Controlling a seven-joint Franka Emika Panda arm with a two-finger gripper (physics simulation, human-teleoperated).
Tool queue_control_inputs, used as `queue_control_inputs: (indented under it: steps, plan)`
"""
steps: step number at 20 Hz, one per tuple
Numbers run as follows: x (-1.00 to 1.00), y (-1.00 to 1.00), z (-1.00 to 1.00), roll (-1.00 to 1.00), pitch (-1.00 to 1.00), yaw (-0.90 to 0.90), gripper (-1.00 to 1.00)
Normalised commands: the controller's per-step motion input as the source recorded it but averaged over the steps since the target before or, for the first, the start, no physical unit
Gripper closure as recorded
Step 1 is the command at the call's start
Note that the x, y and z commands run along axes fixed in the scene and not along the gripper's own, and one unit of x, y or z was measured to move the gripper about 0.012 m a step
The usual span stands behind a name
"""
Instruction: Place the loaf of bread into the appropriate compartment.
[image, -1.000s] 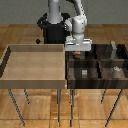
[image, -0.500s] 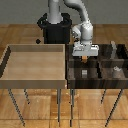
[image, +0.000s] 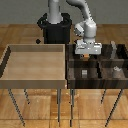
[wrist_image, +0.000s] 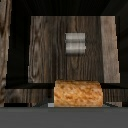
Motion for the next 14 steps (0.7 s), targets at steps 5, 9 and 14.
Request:
queue_control_inputs:
  steps: [5,9,14]
  plan:
    - [0.20,0.00,0.40,0.00,0.00,0.00,1.00]
    - [1.00,0.00,0.00,0.00,0.00,0.00,1.00]
    - [0.00,0.00,0.00,0.00,0.00,0.00,-1.00]
